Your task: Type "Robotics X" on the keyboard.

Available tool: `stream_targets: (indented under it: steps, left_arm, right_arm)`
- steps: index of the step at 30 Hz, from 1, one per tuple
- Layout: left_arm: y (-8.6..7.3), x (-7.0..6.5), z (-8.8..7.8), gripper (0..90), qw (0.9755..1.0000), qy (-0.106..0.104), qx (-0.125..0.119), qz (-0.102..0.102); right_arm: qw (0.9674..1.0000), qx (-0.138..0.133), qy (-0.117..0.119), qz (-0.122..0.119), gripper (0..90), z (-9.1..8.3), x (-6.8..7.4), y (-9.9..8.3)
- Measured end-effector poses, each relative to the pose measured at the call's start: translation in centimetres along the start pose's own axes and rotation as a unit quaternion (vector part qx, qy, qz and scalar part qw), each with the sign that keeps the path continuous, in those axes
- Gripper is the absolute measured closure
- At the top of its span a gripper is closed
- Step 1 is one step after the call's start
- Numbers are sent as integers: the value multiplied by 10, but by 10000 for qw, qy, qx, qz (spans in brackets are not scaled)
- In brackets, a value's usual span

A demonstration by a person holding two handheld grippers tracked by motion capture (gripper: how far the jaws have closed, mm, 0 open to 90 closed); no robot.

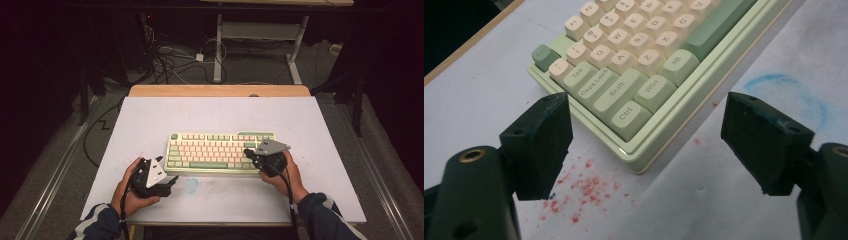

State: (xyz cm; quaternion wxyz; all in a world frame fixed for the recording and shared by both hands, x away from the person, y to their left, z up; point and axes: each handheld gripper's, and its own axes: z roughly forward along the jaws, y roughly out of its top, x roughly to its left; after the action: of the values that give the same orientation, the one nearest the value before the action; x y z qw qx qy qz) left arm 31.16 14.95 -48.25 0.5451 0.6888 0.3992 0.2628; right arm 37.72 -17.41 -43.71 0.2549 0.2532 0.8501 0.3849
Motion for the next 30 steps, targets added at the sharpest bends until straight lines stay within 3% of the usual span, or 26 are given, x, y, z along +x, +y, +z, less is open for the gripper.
stream_targets:
  steps: [6,18,30]
  left_arm:
    - [-1,3,-2,195,10000,55,-20,-34]
    - [-3,3,-3,195,9999,88,51,-55]
    - [-5,3,-1,194,9998,79,172,-35]
  right_arm:
    - [9996,77,157,-221,900,22,5,20]
    - [9978,429,395,-315,900,65,12,43]
    - [9972,574,332,-347,900,74,14,44]
